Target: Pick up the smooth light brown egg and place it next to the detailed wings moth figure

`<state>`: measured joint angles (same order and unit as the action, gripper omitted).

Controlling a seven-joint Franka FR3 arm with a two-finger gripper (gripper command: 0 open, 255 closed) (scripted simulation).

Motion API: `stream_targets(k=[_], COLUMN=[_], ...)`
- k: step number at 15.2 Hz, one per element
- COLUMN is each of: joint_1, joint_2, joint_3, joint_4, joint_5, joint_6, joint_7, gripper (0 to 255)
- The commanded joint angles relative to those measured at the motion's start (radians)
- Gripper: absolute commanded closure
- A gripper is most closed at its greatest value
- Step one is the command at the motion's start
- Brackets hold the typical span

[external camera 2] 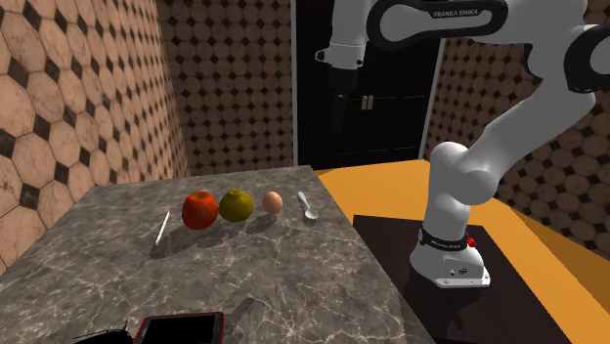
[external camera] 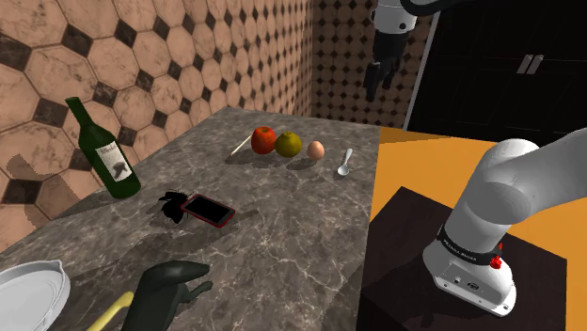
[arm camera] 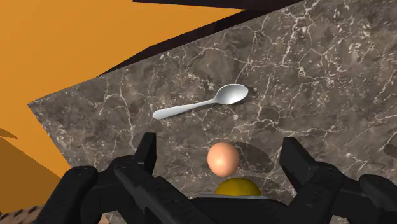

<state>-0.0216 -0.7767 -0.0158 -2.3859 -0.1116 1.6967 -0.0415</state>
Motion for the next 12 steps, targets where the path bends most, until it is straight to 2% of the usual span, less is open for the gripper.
stream_targets(k=[1, 7, 12], joint_1=[0.0, 0.01, 0.022], joint_2=[0.0, 0.068, 0.186], joint_3=[0.0, -0.023, -0.042], joint_4=[0.0, -0.147, -0.223], joint_5=[0.0, 0.015, 0.032], joint_6=[0.0, 0.287, 0.539], joint_7=[0.0, 0.008, 0.008], gripper=[0, 0, 0])
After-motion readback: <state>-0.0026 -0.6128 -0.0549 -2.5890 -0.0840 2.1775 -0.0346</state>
